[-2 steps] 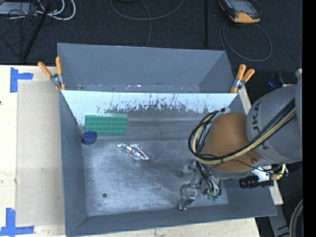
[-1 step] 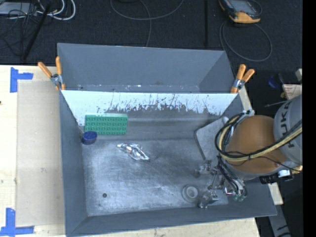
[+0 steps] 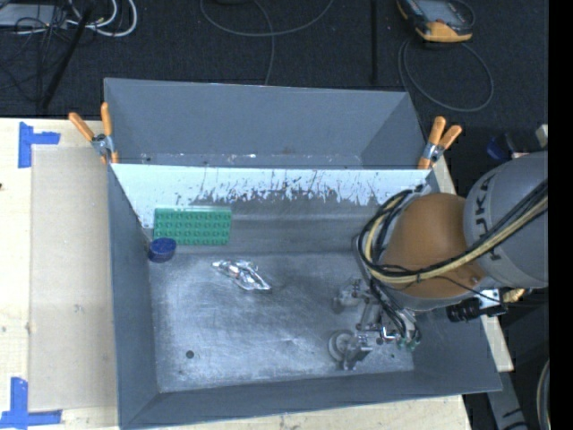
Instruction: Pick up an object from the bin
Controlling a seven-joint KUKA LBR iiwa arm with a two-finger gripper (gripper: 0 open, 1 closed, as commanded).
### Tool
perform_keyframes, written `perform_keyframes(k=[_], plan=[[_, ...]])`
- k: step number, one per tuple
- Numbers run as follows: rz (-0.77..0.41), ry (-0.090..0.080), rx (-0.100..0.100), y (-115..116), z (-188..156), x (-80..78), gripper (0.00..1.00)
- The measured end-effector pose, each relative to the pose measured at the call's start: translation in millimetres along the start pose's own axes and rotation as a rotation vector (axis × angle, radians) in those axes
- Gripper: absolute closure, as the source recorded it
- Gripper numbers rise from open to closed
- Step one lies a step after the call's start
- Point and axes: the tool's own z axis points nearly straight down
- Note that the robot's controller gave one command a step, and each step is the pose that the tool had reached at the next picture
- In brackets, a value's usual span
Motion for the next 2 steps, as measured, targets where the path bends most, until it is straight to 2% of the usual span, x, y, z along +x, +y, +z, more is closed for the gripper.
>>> perform_keyframes(k=[1, 2], plan=[[0.004, 0.005, -0.002, -1, -1, 1.2, 1.0], [-0.356, -0.003, -0.001, 14, -161, 11.4, 1.0]])
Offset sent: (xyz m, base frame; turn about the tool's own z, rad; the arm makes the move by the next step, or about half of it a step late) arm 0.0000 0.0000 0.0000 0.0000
